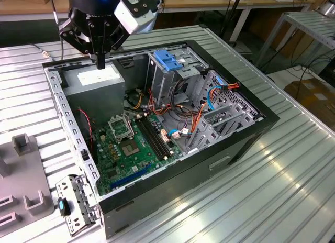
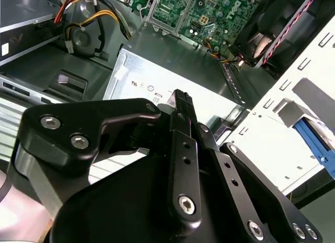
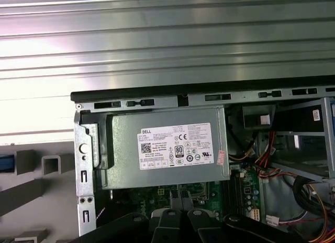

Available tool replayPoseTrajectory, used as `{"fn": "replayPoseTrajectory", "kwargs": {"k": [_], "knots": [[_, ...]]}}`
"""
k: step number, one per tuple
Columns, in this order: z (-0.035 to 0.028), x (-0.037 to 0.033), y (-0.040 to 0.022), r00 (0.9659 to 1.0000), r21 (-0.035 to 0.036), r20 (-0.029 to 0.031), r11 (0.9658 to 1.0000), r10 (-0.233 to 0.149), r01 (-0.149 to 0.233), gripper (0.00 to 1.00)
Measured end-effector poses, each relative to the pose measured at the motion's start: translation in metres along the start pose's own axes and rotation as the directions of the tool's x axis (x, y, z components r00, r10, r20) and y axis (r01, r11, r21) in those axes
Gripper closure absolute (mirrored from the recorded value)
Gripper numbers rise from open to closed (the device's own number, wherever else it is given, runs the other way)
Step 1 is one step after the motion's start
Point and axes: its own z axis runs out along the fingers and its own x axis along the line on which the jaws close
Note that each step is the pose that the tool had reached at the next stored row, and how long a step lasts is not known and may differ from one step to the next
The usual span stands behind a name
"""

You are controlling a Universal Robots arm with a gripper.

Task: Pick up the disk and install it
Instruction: 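Reach for the disk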

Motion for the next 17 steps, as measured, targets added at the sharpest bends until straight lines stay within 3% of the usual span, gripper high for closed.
{"fn": "replayPoseTrajectory", "kwargs": {"k": [17], "knots": [[-0.0003,0.0109,-0.0008,1.0,-0.0001,0.0,1.0,0.0,0.0,0.89]]}}
